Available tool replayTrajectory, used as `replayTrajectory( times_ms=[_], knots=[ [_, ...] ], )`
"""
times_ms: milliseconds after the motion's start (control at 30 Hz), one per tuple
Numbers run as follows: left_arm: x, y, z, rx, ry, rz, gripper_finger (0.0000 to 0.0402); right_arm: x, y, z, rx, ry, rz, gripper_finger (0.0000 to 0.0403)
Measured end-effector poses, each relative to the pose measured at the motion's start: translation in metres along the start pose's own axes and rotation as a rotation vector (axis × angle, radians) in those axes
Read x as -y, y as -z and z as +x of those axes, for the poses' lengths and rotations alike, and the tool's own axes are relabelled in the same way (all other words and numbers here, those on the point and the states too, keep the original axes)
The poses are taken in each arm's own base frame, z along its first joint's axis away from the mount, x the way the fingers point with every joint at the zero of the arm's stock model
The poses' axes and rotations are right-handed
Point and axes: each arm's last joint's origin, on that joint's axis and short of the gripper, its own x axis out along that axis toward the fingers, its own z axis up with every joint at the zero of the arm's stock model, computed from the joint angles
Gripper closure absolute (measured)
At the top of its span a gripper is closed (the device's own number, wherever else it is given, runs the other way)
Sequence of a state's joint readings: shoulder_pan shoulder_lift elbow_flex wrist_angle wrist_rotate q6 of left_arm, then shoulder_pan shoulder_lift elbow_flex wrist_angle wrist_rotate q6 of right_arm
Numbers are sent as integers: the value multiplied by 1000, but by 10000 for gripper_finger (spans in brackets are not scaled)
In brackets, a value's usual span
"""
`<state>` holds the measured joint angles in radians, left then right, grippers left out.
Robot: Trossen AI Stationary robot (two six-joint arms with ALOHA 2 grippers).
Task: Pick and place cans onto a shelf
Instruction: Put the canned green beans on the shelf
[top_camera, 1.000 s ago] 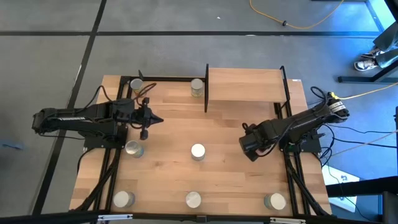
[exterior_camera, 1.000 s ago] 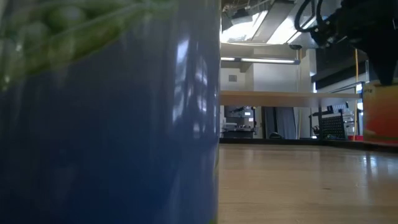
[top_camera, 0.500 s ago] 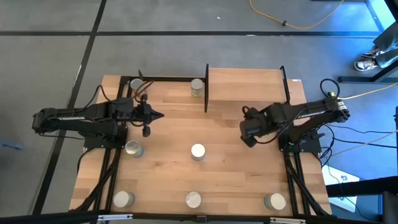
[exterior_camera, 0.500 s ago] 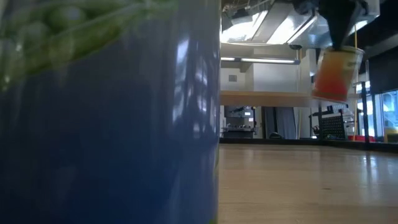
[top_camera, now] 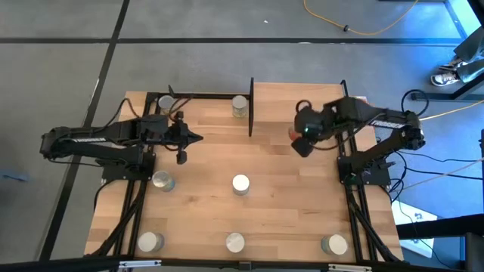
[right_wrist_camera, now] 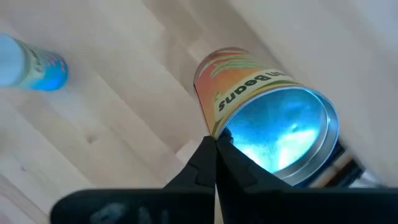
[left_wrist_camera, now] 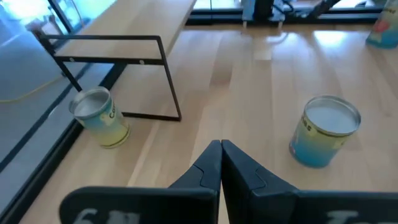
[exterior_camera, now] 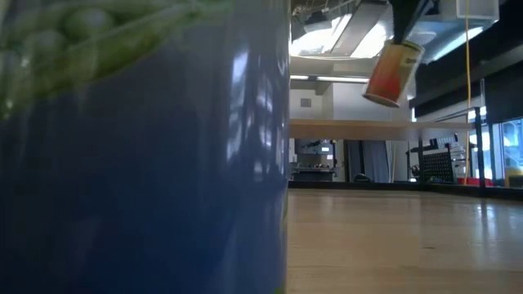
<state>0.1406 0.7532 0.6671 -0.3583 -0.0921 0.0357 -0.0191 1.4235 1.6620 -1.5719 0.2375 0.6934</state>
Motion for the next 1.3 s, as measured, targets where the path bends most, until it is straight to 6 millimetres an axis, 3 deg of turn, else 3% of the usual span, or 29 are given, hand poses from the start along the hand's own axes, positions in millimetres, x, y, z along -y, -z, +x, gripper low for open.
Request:
replayTrajectory(
  times_ms=[233,533,800,1033,1300],
  knots=[
    [2,-12,15,-53,23,5,401,32,-14,-31,100,-71,34,403],
    [6,-30,13,-15,50,36,401,84,-11,-53,205,-30,172,403],
    [11,-32,11,-10,52,45,401,119,-23,-46,193,62,285,403],
    [12,-32,11,-10,60,27,401,141,-38,-31,119,37,361,403],
    [12,-32,11,-13,60,25,401,149,-58,-7,18,-57,373,403]
  ],
)
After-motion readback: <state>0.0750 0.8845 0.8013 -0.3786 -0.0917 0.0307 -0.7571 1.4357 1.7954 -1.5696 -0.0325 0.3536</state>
